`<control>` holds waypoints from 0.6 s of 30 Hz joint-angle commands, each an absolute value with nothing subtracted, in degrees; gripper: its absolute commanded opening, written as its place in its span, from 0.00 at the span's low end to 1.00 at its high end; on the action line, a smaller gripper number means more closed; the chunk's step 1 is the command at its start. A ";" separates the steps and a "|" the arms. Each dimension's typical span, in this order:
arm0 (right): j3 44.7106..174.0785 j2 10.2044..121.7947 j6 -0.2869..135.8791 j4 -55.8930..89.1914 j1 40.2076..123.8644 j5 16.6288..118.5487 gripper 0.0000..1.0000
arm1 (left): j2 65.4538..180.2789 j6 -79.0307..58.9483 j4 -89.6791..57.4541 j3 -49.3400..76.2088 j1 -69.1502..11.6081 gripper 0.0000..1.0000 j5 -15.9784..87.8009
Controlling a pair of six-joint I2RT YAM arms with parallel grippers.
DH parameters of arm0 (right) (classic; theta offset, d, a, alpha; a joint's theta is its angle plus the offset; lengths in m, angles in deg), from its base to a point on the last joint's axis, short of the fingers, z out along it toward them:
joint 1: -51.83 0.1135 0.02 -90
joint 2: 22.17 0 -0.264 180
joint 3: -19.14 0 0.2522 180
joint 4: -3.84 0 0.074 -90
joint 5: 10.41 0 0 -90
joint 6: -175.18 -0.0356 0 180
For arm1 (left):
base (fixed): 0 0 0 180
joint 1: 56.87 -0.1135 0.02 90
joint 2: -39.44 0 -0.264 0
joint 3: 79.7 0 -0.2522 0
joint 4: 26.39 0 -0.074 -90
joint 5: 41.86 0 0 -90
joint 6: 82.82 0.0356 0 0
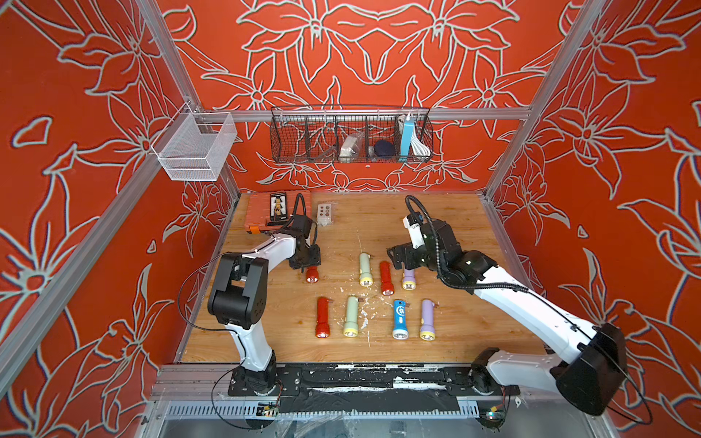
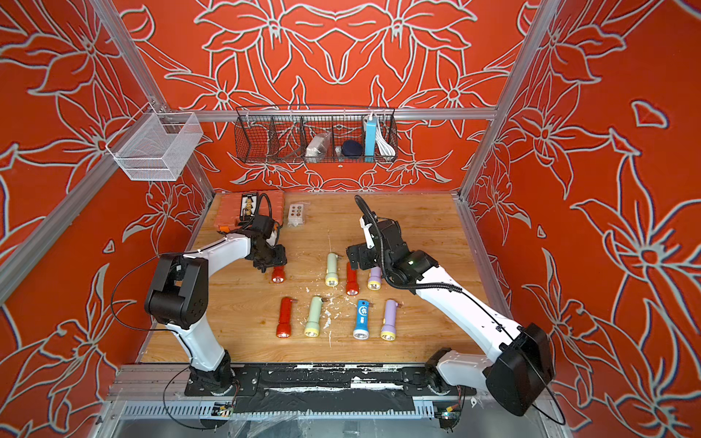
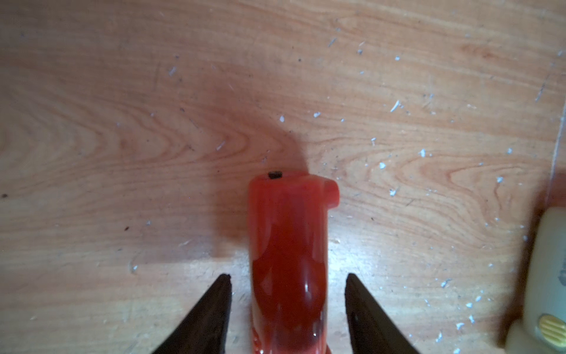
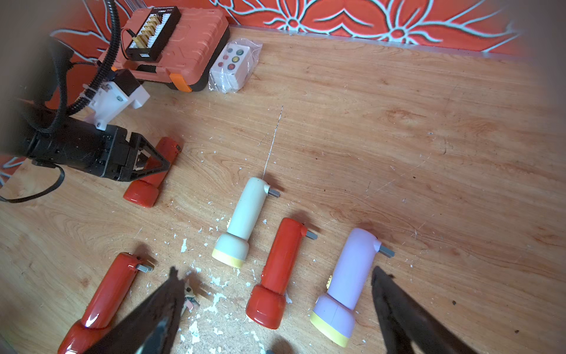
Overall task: Close the plug at the bottom of the flashlight
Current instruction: Place the flashlight at the center of the board.
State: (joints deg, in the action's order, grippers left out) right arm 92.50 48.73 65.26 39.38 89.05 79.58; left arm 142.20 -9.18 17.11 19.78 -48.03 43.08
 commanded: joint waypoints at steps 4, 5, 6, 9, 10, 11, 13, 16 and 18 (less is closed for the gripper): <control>91.57 47.27 65.55 38.13 88.90 80.48 0.98 | 140.21 -8.98 19.27 18.77 -47.99 0.61 44.42; 91.46 47.28 66.04 38.19 88.92 80.55 0.98 | 139.47 -8.99 19.43 18.73 -47.99 0.61 44.70; 91.21 47.27 66.47 38.17 88.93 80.75 0.98 | 138.78 -9.08 19.66 18.61 -47.99 0.61 44.71; 89.88 46.93 67.75 37.57 88.86 82.20 0.98 | 135.83 -9.91 19.31 19.06 -47.81 0.61 44.07; 89.33 46.83 68.14 37.29 88.85 82.77 0.98 | 134.77 -10.32 19.03 19.42 -47.54 0.61 43.72; 88.88 46.76 68.54 37.07 88.89 83.24 0.98 | 133.93 -10.91 19.08 19.55 -47.11 0.61 43.45; 88.24 46.83 69.08 36.83 88.67 83.96 0.98 | 132.84 -11.42 19.71 19.21 -45.65 0.61 43.11; 87.22 46.61 69.75 36.59 88.41 84.51 0.98 | 132.25 -12.01 21.08 17.72 -42.10 0.61 44.04; 86.42 46.19 70.06 36.41 88.09 84.82 0.98 | 132.38 -12.90 21.25 16.65 -39.72 0.61 44.19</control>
